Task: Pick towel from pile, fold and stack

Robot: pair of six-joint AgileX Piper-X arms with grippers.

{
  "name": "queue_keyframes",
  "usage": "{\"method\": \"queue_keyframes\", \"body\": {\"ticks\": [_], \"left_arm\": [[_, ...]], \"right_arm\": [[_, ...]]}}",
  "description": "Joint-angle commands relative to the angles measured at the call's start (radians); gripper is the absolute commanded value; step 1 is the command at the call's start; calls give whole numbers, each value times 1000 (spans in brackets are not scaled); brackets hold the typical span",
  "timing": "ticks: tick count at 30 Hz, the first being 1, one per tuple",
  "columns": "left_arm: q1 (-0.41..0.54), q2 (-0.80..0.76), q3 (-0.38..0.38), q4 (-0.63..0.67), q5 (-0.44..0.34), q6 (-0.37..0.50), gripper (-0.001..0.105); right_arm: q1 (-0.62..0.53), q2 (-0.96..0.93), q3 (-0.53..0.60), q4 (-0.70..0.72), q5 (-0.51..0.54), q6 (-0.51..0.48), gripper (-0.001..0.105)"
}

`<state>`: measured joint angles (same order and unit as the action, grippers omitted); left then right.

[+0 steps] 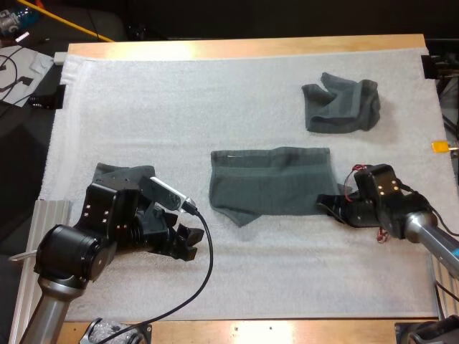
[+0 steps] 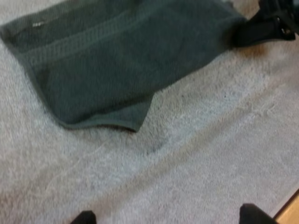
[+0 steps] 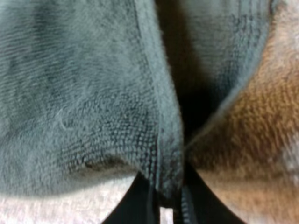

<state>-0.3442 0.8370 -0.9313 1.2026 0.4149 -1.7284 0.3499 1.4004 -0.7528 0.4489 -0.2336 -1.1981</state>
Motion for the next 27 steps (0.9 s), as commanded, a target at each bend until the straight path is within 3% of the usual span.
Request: {"method": "queue_keyframes", "body": {"ticks": [1,5,8,13,16,19,27], "left_arm": [[-3,0,4,-29,19,14,60],[-3,22,30,-81,77,24,60],[-2,4,24,-75,49,21,60],[-5,31,88,-158,120,15,60],[-31,65,124,-204,125,1,60],[-89,117,144,-250,91,-16,60],[-220,310,149,-379,-84,-95,60]], "right_arm": [[-1,-81,0,86,1,-42,0],[-1,-148,-1,188,47,-80,0],[2,-130,-1,179,37,-78,1],[1,-137,2,234,51,-101,0],[-1,-138,1,244,56,-106,1],[-3,-137,1,248,59,-105,1],[-4,-140,1,248,60,-103,1]]}}
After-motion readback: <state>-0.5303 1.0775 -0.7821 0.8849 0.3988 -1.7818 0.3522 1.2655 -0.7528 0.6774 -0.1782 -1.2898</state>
